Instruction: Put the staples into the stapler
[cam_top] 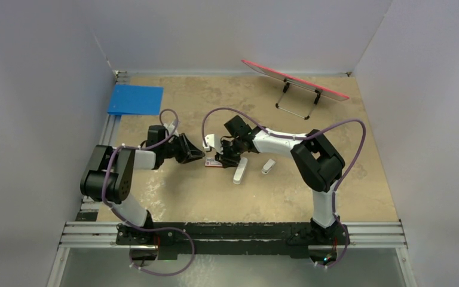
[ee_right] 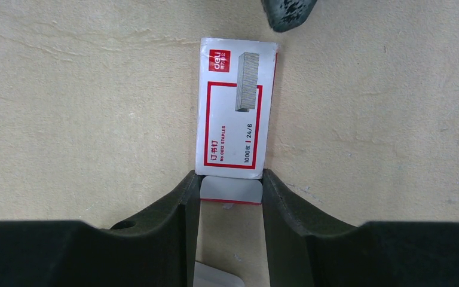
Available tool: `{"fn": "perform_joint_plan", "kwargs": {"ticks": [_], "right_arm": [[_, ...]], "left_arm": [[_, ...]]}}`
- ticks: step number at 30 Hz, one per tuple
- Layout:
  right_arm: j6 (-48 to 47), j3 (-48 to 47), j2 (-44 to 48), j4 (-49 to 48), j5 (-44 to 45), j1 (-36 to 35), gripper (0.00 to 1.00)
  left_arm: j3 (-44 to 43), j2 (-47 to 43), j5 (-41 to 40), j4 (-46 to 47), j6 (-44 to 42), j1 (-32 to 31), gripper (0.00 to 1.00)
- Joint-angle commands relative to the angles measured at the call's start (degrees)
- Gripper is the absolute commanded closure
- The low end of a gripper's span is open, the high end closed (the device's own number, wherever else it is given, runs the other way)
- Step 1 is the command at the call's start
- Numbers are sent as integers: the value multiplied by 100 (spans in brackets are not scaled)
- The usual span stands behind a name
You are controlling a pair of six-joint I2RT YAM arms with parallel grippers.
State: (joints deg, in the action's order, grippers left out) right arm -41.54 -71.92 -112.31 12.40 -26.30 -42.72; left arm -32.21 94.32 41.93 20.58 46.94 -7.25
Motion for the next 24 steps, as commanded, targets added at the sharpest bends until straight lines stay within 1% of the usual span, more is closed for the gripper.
{"fn": "perform_joint_plan", "kwargs": {"ticks": [1,6,13,15,19,22,24], "right_arm": [[-48,-37,-151,328,467,-10,61],[26,-102,-221,343,505,-10,61],[65,-120,-256,288,556,-9,61],[67,-120,-257,288,556,-10,61],[76,-120,-250,272,564,-14,61],[72,-108,-248,289,581,-15,60],[-36,-75,-239,390,575,-9,59]], "left_arm": [[-77,279,441,357,-44,-86,76],[-172,497,649,343,35,-108,77],[-204,714,893,579,154,-188,90],[-214,758,920,634,190,-198,91],[-260,808,991,691,234,-207,91],[-260,784,980,674,213,-207,99],[-268,674,795,510,129,-207,100]]}}
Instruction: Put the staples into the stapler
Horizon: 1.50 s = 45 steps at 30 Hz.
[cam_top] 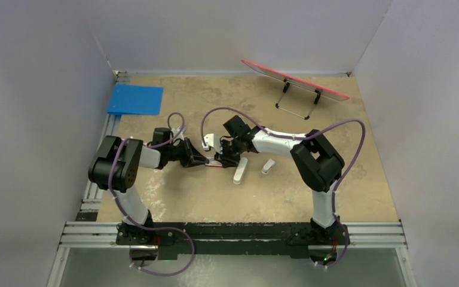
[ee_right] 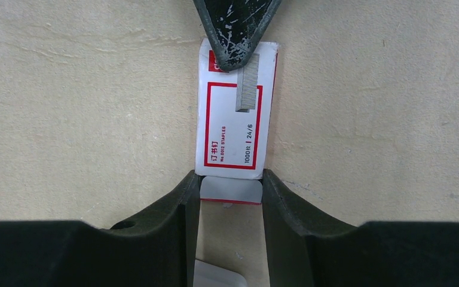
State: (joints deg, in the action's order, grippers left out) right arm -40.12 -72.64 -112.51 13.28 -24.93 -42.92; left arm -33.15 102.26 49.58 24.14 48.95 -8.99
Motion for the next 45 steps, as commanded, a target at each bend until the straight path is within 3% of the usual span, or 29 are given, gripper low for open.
{"fn": "perform_joint_plan", "kwargs": {"ticks": [1,6,15,20,24,28,37,39,43,45], "right_arm": [[-221,8,-206,359,441,10,60],[-285,24,-145,444,478,8,66],[-253,65,-20,346,570,14,71],[-142,45,-27,339,578,28,64],[-19,-19,-111,389,585,25,57],[4,22,-62,435,586,26,53],[-16,39,-40,500,584,21,47],[25,47,-23,476,610,25,46],[212,62,25,388,653,26,45],[211,72,51,419,614,25,44]], "left_arm": [[-179,-214,-153,40,-105,-25,100],[-358,-509,-938,-430,-469,0,100],[-133,-621,-1019,-386,-490,178,100],[-116,-364,-314,-11,-421,180,100],[-96,-71,70,319,-206,144,87],[-95,-22,131,316,-177,120,81],[-204,106,251,304,-173,65,80],[-239,150,302,331,-162,27,82],[-250,135,115,230,-188,-14,100],[-236,60,-36,151,-220,-15,100]]}}
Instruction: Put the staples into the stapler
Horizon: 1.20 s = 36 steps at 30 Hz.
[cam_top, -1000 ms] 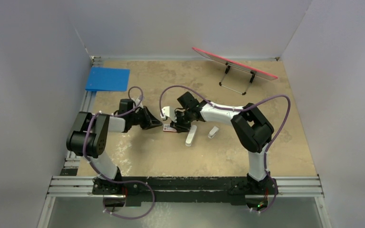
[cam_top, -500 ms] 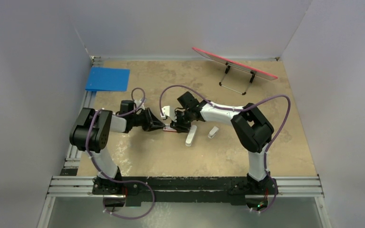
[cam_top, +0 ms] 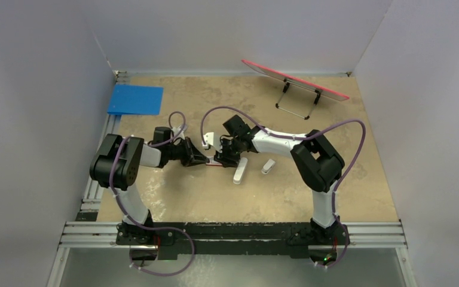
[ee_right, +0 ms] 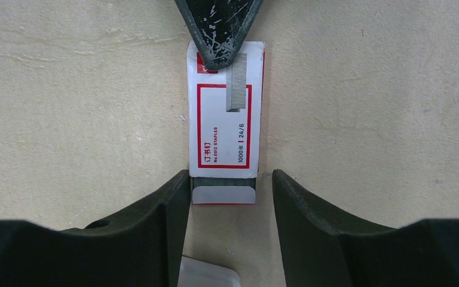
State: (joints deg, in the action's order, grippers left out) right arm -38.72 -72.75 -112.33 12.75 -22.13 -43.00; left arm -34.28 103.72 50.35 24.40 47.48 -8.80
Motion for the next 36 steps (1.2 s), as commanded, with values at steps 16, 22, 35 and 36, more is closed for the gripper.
{"fn": "perform_joint_plan", "kwargs": {"ticks": [16,22,35,36], "right_arm": [[-452,209,64,314,295,20,44],[-398,206,-40,257,276,-12,46],[-318,173,-120,164,77,-11,57],[-316,186,-113,133,111,-14,60]], "left_arm": [[-96,-137,-219,38,-96,-34,100],[-96,-161,-202,22,-94,-26,100],[-25,-237,-163,38,-104,-26,100],[-26,-245,-165,32,-112,-19,100]]}}
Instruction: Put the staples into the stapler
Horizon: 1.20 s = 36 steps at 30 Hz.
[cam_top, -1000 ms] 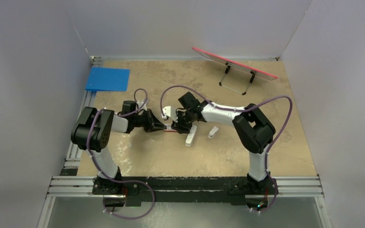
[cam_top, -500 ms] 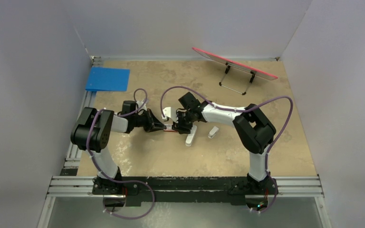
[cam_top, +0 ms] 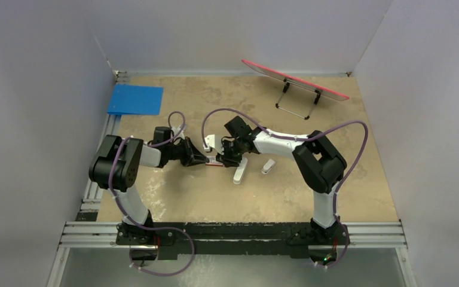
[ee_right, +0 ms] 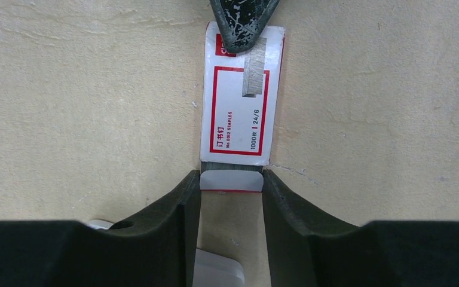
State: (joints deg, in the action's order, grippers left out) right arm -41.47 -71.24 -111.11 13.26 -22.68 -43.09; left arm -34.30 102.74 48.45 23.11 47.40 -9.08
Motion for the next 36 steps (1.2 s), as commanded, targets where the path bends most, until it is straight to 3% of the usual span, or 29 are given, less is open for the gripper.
{"fn": "perform_joint_plan", "kwargs": {"ticks": [1,5,16,30,36], "right_arm": [[-37,70,-203,28,227,-5,64],[-51,197,-30,-122,398,30,68],[-106,212,32,20,446,150,68],[-36,355,322,294,518,221,61],[-62,399,309,352,611,230,58]], "left_arm": [[-24,-167,6,128,-108,16,100],[-6,-267,-83,42,-139,92,100],[166,-624,-246,-170,-124,390,100],[289,-952,-531,-466,-263,474,100],[257,-1287,-1170,-1049,-357,587,100]]}}
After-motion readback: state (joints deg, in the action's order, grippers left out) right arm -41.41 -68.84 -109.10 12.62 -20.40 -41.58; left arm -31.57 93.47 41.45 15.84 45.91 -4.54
